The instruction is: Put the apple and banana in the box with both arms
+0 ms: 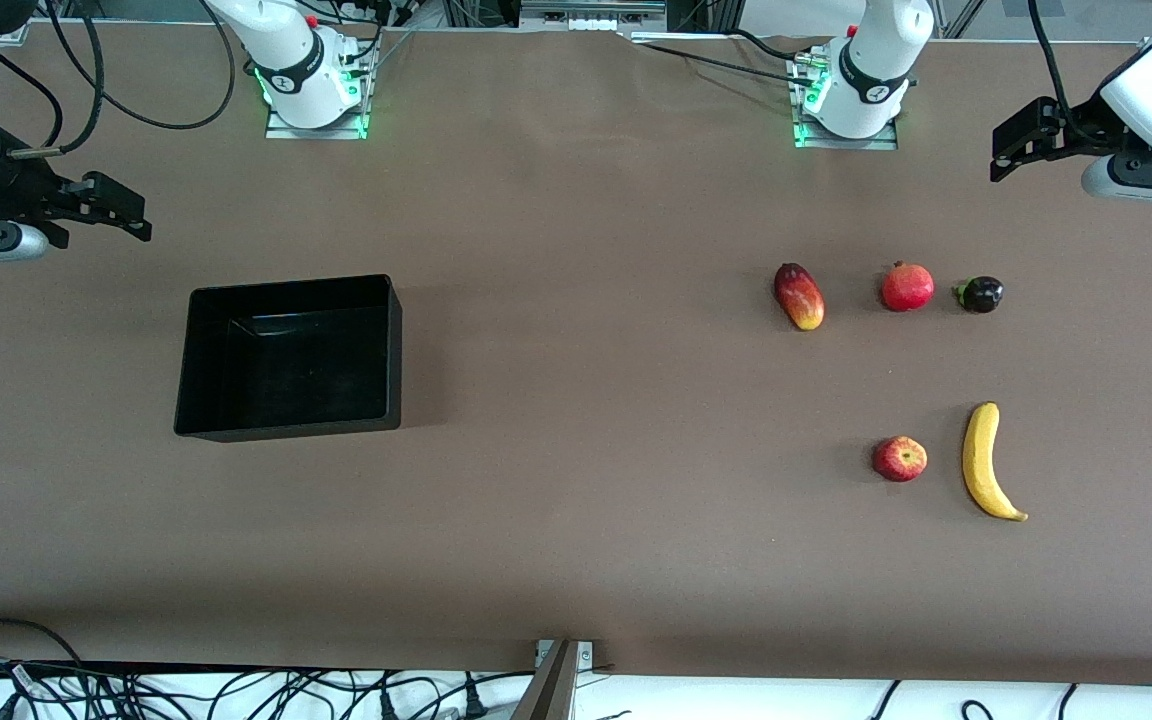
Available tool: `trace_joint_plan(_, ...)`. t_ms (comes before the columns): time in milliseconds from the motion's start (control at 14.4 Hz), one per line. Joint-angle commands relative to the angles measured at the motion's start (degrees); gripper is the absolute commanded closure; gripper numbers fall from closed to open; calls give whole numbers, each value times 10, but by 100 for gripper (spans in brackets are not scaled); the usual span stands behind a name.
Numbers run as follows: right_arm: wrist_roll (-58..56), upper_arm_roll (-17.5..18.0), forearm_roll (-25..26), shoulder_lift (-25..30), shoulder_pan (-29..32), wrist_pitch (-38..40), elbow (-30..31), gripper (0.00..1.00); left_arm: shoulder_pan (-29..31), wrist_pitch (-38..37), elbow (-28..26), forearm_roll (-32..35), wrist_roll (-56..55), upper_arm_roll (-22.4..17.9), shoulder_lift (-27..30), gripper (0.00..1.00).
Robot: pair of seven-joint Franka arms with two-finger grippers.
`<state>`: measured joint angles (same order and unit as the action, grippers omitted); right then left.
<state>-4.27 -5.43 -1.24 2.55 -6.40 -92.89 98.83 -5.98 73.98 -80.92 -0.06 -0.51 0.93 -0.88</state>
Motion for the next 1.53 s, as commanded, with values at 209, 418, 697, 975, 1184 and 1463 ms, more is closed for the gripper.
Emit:
trace_joint_plan(209,-14,0,7,-7,1,4,-16,0,4,5,-2,-7,-4,1,3,0)
trace_joint_plan(418,-18,-1,9,-11,2,3,-16,0,4,5,-2,-8,-4,1,3,0)
trace_joint_plan(697,-17,-2,9,-16,2,6,-14,0,5,5,-2,-8,-4,1,3,0)
trace_joint_plan(975,-17,-3,12,-36,3,-2,-7,0,5,5,-2,-8,-4,1,1,0)
trace_joint_plan(1184,-24,-4,49,-58,4,-55,26,0,5,35,-10,-21,-4,0,-11,0)
trace_joint_plan(1463,-34,-23,64,-99,9,-170,96,0,25,144,-20,-25,16,0,-87,0)
